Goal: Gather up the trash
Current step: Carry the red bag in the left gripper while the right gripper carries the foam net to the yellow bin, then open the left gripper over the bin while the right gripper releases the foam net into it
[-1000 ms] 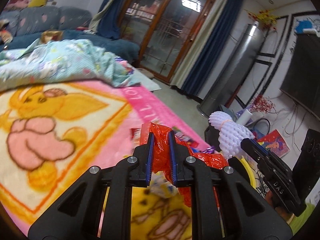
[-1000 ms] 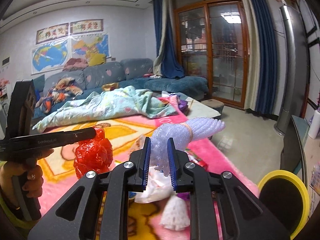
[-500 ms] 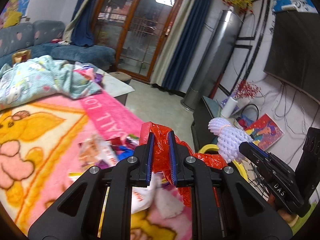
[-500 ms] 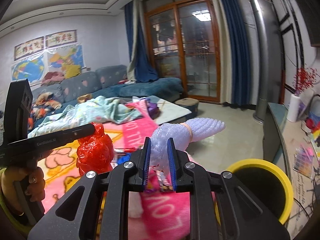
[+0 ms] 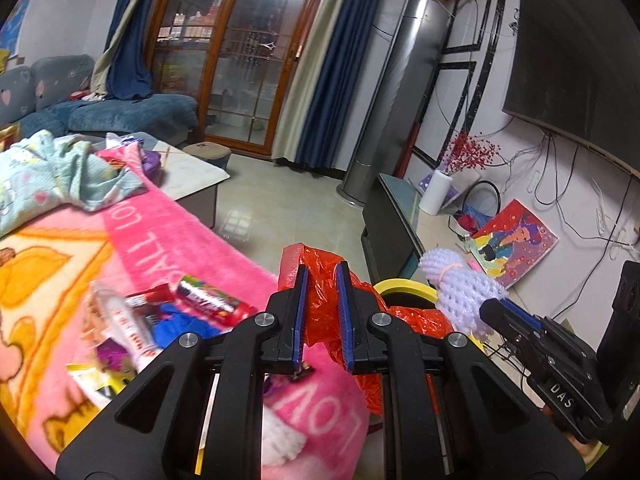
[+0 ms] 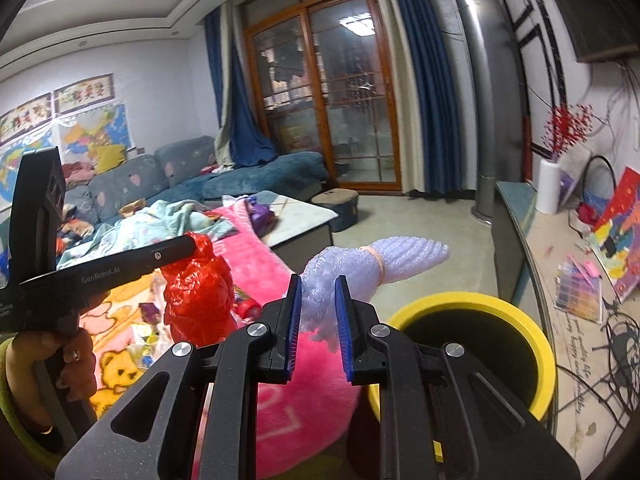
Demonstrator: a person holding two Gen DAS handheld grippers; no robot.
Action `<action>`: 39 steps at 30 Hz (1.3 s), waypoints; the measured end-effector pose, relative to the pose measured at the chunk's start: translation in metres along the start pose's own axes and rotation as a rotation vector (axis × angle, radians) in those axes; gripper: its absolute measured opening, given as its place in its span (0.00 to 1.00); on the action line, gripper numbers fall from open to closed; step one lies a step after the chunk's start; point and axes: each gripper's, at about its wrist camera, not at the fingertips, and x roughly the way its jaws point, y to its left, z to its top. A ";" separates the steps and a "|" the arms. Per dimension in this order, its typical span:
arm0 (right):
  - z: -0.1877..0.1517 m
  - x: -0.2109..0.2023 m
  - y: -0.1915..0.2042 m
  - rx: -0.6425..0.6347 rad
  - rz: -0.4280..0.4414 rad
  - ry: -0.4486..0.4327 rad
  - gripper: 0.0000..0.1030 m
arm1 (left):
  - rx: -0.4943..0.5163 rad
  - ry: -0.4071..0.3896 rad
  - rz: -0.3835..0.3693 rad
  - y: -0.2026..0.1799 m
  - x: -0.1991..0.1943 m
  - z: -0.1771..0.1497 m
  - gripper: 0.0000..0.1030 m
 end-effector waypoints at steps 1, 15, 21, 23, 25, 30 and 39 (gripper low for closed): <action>-0.002 0.000 -0.006 0.013 -0.009 0.005 0.16 | 0.006 0.005 -0.005 -0.004 0.005 0.000 0.09; -0.029 0.004 -0.068 0.140 -0.153 0.136 0.16 | 0.069 0.057 -0.022 -0.050 0.064 0.001 0.09; -0.050 0.024 -0.100 0.256 -0.203 0.263 0.16 | 0.108 0.071 -0.028 -0.074 0.093 0.004 0.09; -0.057 0.030 -0.107 0.284 -0.208 0.292 0.16 | 0.128 0.077 -0.029 -0.083 0.103 0.002 0.09; -0.063 0.033 -0.112 0.304 -0.215 0.315 0.16 | 0.146 0.091 -0.035 -0.092 0.114 0.001 0.09; -0.070 0.038 -0.119 0.331 -0.224 0.336 0.17 | 0.180 0.117 -0.050 -0.110 0.137 -0.001 0.11; -0.072 0.039 -0.130 0.379 -0.279 0.348 0.39 | 0.136 0.150 -0.099 -0.107 0.145 -0.003 0.50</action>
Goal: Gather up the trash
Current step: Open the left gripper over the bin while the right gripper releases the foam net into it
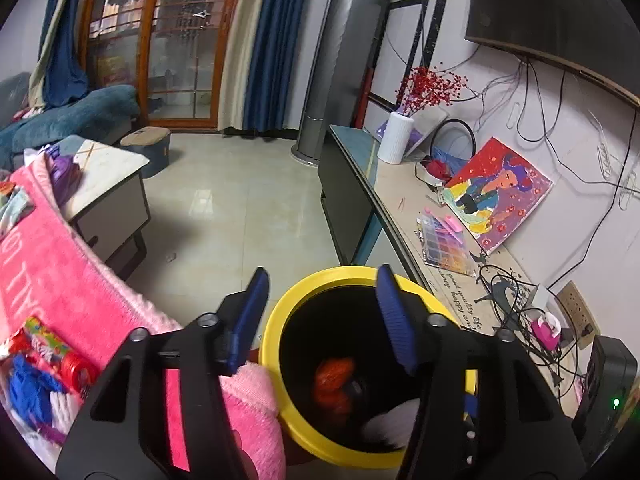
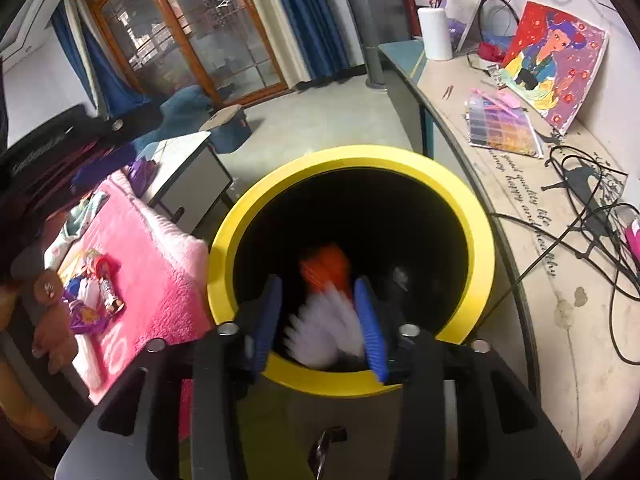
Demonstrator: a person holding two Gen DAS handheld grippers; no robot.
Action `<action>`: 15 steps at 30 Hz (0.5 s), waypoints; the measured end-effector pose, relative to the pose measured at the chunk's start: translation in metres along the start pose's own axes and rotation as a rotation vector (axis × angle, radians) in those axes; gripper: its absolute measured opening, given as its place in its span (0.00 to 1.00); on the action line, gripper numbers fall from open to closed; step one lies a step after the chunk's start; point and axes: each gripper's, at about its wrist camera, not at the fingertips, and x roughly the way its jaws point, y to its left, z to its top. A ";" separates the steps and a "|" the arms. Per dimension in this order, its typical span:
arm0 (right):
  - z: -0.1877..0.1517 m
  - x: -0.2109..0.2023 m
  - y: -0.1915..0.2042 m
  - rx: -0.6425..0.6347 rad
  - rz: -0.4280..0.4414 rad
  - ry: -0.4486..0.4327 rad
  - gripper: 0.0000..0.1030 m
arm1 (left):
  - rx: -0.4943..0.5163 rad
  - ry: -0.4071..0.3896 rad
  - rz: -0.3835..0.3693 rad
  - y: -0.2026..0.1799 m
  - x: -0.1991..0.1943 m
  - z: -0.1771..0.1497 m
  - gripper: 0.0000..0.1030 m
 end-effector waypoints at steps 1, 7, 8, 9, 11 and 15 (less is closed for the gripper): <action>0.000 -0.001 -0.001 0.003 -0.003 -0.006 0.41 | -0.014 -0.002 -0.001 0.004 -0.003 -0.002 0.53; 0.002 -0.007 0.004 -0.013 0.013 -0.042 0.48 | -0.086 -0.029 0.016 0.025 -0.025 -0.008 0.70; 0.002 -0.009 0.006 -0.019 0.014 -0.052 0.48 | -0.096 -0.035 0.019 0.029 -0.030 -0.009 0.73; 0.002 -0.011 0.008 -0.025 0.017 -0.059 0.49 | -0.110 -0.041 0.021 0.034 -0.035 -0.011 0.74; 0.003 -0.016 0.013 -0.039 0.022 -0.084 0.50 | -0.131 -0.055 0.032 0.042 -0.044 -0.012 0.79; 0.004 -0.028 0.023 -0.061 0.044 -0.128 0.53 | -0.152 -0.087 0.058 0.055 -0.066 -0.017 0.85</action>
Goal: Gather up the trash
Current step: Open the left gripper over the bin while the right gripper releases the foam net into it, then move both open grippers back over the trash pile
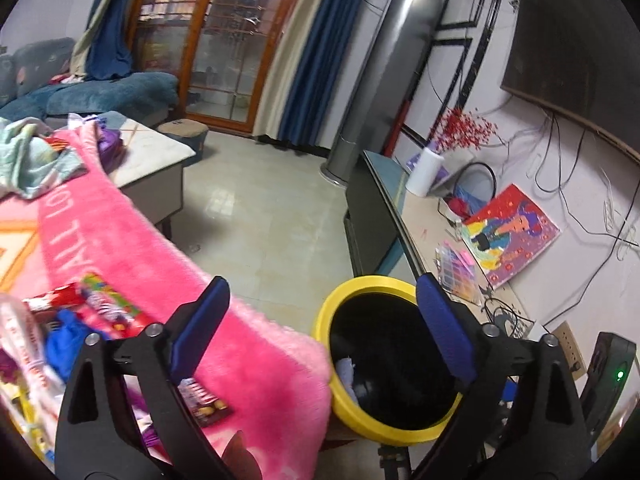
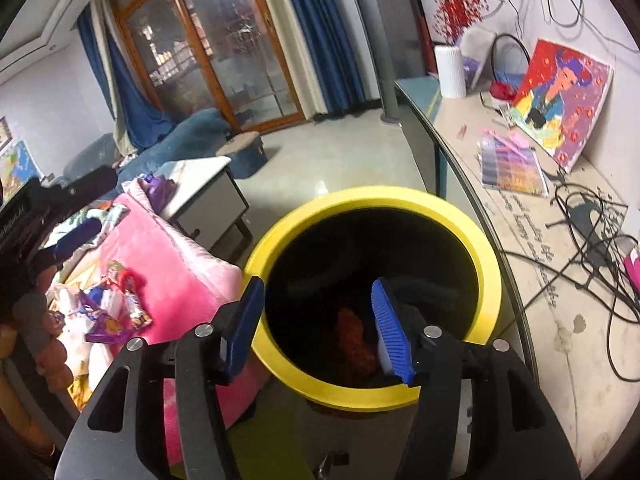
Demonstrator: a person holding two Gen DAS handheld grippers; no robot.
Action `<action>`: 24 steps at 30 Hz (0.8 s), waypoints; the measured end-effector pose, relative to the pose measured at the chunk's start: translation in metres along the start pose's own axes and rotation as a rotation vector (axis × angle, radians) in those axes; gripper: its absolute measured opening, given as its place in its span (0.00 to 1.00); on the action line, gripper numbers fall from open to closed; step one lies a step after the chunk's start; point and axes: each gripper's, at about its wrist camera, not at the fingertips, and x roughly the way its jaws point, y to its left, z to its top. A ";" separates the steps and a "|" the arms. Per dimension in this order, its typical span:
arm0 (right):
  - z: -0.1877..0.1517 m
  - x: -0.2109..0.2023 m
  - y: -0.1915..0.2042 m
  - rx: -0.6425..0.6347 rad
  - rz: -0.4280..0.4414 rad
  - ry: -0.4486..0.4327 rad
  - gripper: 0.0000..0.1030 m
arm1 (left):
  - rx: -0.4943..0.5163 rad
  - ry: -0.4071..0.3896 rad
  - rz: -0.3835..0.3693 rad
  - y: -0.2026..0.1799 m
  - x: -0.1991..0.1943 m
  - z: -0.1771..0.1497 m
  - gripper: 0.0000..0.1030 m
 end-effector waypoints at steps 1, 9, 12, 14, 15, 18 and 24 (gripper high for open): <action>0.001 -0.002 0.003 -0.006 0.006 -0.008 0.54 | 0.001 -0.008 0.006 0.003 -0.004 0.000 0.85; -0.002 -0.023 0.047 -0.118 0.072 -0.064 0.60 | 0.025 -0.061 0.061 0.018 -0.037 -0.009 0.87; -0.006 -0.029 0.066 -0.175 0.102 -0.081 0.61 | 0.027 -0.072 0.080 0.023 -0.046 -0.012 0.87; -0.008 -0.032 0.078 -0.205 0.125 -0.085 0.63 | 0.022 -0.077 0.092 0.028 -0.051 -0.014 0.87; -0.010 -0.034 0.083 -0.217 0.133 -0.087 0.64 | 0.020 -0.081 0.097 0.031 -0.055 -0.016 0.87; -0.014 -0.037 0.098 -0.262 0.160 -0.090 0.64 | 0.009 -0.093 0.116 0.043 -0.064 -0.019 0.87; -0.021 -0.041 0.121 -0.325 0.191 -0.088 0.66 | -0.013 -0.119 0.155 0.062 -0.082 -0.023 0.87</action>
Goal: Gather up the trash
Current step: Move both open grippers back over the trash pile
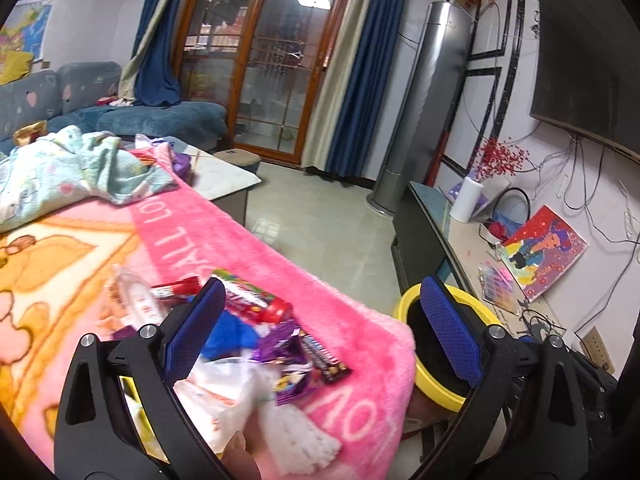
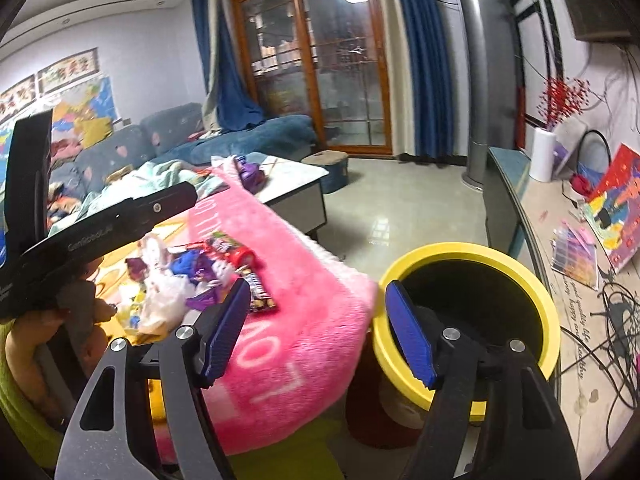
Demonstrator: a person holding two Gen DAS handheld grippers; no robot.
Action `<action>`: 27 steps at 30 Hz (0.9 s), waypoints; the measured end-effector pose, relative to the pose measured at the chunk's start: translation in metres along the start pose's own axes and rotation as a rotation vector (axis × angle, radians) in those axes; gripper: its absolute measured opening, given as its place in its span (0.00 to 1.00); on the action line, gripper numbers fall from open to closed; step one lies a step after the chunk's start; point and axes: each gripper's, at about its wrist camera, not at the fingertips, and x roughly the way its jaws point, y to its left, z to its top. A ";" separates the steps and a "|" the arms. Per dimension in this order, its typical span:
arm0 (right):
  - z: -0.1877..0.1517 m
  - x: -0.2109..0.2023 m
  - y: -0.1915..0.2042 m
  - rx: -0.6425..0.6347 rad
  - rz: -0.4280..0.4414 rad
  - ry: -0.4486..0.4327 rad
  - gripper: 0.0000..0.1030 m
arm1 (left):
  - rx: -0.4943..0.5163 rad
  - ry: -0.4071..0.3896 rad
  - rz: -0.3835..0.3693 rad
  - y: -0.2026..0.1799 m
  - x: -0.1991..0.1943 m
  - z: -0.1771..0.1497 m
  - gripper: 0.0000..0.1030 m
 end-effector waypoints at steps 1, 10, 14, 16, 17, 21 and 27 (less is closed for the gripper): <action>0.000 0.000 0.004 -0.010 0.006 0.001 0.66 | -0.002 -0.003 0.005 0.002 -0.002 0.000 0.87; -0.001 0.006 0.033 -0.078 0.063 0.013 0.66 | -0.030 -0.031 0.061 0.030 -0.021 -0.003 0.87; -0.001 0.009 0.045 -0.096 0.086 0.019 0.66 | -0.048 -0.037 0.084 0.043 -0.027 -0.003 0.87; -0.001 0.013 0.052 -0.109 0.102 0.031 0.66 | -0.053 -0.039 0.096 0.048 -0.030 -0.004 0.87; -0.002 0.014 0.055 -0.115 0.108 0.036 0.66 | -0.057 -0.039 0.105 0.053 -0.032 -0.005 0.87; -0.003 0.020 0.069 -0.144 0.132 0.051 0.66 | -0.071 -0.029 0.138 0.069 -0.037 -0.007 0.87; 0.001 0.035 0.086 -0.149 0.150 0.070 0.66 | -0.107 -0.007 0.189 0.096 -0.045 -0.012 0.87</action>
